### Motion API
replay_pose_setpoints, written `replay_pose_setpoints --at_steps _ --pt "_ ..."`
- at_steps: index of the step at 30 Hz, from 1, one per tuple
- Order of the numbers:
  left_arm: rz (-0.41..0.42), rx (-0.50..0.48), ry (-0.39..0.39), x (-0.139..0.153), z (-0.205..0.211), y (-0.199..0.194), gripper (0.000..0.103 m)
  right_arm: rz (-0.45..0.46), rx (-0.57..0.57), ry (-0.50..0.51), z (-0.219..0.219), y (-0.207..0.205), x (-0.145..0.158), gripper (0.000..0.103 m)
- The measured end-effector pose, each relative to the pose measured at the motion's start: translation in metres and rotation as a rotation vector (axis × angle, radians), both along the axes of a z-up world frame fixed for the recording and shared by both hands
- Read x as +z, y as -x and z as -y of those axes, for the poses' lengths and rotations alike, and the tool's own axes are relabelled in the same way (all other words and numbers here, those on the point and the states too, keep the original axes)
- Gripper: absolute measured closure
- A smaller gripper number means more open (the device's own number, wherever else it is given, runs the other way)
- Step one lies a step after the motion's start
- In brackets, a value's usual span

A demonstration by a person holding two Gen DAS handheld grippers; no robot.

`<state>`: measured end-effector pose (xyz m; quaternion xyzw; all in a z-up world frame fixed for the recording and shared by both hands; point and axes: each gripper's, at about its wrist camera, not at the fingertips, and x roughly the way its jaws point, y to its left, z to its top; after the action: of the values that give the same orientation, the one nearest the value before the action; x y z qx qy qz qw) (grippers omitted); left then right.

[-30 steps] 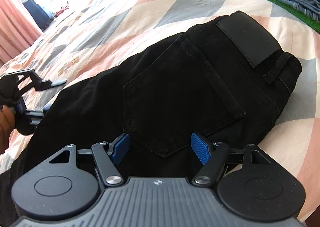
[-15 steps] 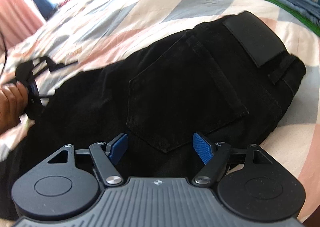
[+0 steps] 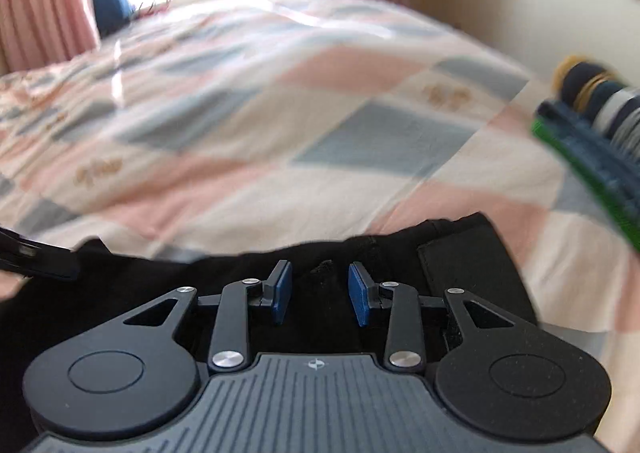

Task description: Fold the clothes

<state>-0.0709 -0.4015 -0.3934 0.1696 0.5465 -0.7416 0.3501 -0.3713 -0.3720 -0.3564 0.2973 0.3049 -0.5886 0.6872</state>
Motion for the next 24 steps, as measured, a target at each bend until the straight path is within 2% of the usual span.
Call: replay_pose_setpoints --at_steps 3,5,7,8,9,13,16,18,20,22,23,24 --pt "-0.082 0.072 -0.085 -0.044 0.019 -0.014 0.100 0.015 0.022 -0.019 0.013 0.003 -0.005 0.070" --pt "-0.091 0.072 -0.073 -0.034 0.017 -0.016 0.100 0.038 0.027 -0.013 0.014 0.006 0.006 0.071" --pt "-0.087 0.066 -0.041 -0.015 0.009 -0.020 0.101 0.067 -0.012 0.035 -0.002 0.020 0.022 0.071" --pt "-0.077 0.064 -0.022 -0.002 -0.001 -0.023 0.096 0.067 -0.035 0.057 -0.012 0.028 0.031 0.070" --pt "-0.063 0.062 -0.002 0.010 -0.011 -0.026 0.094 0.060 -0.044 0.058 -0.023 0.034 0.034 0.070" --pt "0.096 0.022 0.058 0.044 -0.074 -0.024 0.089 0.023 -0.047 0.006 -0.069 0.052 0.031 0.069" --pt "0.229 -0.025 0.040 0.041 -0.139 -0.013 0.084 0.013 -0.016 -0.101 -0.092 0.058 0.005 0.064" --pt "0.336 -0.054 0.022 0.021 -0.177 -0.002 0.085 -0.003 0.010 -0.145 -0.102 0.058 -0.007 0.065" --pt "0.390 -0.017 0.007 0.014 -0.207 0.002 0.085 -0.017 0.013 -0.130 -0.107 0.054 0.006 0.064" --pt "0.384 0.048 -0.004 0.024 -0.225 0.002 0.083 0.003 0.029 -0.075 -0.116 0.048 0.026 0.064" --pt "0.400 0.077 0.002 0.029 -0.233 0.004 0.080 0.029 0.058 -0.056 -0.119 0.043 0.032 0.063" --pt "0.437 0.102 0.006 0.031 -0.240 0.006 0.074 0.051 0.093 -0.063 -0.121 0.037 0.032 0.058"
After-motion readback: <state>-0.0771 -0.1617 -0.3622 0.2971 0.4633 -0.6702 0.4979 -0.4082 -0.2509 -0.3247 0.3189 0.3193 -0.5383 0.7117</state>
